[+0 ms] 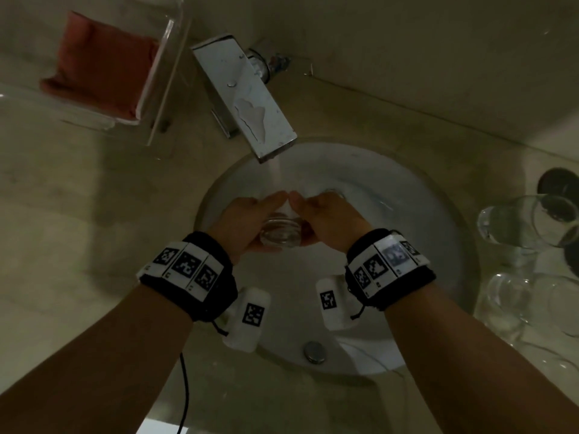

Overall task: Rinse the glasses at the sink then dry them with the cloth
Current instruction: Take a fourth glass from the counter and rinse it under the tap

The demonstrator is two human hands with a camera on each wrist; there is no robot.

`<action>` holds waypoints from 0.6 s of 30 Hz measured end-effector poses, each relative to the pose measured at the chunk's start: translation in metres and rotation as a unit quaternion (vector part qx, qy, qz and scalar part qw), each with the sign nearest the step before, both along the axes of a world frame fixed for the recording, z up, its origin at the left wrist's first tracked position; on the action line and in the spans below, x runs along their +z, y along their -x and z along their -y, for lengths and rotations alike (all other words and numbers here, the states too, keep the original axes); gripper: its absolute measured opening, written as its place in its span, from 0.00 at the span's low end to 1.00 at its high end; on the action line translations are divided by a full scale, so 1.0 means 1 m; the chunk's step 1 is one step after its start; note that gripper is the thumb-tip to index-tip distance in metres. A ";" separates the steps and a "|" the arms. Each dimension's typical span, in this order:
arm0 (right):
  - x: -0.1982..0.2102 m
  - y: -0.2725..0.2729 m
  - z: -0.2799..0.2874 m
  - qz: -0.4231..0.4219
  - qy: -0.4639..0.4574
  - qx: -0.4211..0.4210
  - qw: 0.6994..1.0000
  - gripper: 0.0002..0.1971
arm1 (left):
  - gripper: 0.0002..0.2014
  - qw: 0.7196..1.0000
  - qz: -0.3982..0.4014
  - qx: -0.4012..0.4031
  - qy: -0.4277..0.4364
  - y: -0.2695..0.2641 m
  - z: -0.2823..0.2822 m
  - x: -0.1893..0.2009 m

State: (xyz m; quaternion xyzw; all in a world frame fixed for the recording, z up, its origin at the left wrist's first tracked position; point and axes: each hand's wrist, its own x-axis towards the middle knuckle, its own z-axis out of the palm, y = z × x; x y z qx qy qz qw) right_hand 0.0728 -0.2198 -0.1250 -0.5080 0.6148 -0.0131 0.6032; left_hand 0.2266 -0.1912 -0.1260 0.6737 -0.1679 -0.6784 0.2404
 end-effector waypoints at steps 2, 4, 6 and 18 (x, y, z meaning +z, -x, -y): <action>0.011 0.002 0.011 -0.069 0.061 0.033 0.995 0.31 | 0.24 1.000 -0.003 0.027 0.001 -0.001 0.001 -0.001; 0.025 0.001 0.026 -0.072 0.149 -0.012 0.986 0.27 | 0.19 0.999 0.001 0.045 0.001 -0.001 0.001 0.000; 0.043 -0.003 0.041 0.034 0.218 -0.097 0.971 0.31 | 0.15 0.999 0.004 0.047 -0.002 0.000 0.001 0.001; 0.069 -0.014 0.065 0.151 0.297 -0.137 0.933 0.18 | 0.19 1.000 0.004 0.030 -0.006 -0.005 -0.008 0.013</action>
